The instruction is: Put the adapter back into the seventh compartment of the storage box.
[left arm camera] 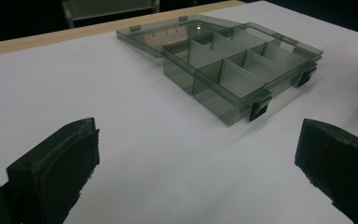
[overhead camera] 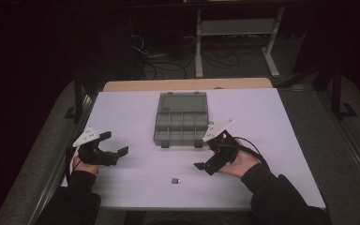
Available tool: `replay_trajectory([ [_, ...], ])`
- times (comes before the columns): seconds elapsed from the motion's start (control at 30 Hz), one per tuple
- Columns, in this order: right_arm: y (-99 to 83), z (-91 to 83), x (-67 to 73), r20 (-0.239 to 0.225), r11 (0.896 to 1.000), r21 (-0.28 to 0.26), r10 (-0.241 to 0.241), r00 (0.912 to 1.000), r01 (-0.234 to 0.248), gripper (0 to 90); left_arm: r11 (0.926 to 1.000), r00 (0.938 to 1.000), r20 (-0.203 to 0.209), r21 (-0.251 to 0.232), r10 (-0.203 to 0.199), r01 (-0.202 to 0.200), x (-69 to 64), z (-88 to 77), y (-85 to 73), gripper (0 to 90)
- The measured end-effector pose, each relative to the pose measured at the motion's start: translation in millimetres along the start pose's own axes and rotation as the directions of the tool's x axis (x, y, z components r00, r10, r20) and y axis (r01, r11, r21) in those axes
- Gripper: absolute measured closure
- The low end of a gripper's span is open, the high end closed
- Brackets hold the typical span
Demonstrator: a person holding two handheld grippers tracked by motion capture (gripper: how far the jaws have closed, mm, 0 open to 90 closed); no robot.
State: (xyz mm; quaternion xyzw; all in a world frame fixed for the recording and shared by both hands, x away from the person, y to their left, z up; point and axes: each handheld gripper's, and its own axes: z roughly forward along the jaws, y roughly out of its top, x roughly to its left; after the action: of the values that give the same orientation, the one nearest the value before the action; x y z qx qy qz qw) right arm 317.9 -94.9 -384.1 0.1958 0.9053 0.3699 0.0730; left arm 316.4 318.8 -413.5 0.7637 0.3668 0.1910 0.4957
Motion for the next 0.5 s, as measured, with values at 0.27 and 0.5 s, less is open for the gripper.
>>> replay_trajectory([
  [0.27, 4.4, 7.4, 2.8, -0.015, 1.0, 0.022, -0.015, 0.9998, 0.016, 0.0, 1.0, 1.0, 0.001, 0.001, 0.0, 0.0, -0.3, 0.1, 0.0, 0.0],
  [0.5, 6.2, 13.0, 5.4, -0.028, 0.999, 0.037, -0.026, 0.9993, 0.027, 0.0, 1.0, 1.0, 0.002, 0.001, 0.001, -0.001, -0.3, 0.1, 0.0, 0.0],
])
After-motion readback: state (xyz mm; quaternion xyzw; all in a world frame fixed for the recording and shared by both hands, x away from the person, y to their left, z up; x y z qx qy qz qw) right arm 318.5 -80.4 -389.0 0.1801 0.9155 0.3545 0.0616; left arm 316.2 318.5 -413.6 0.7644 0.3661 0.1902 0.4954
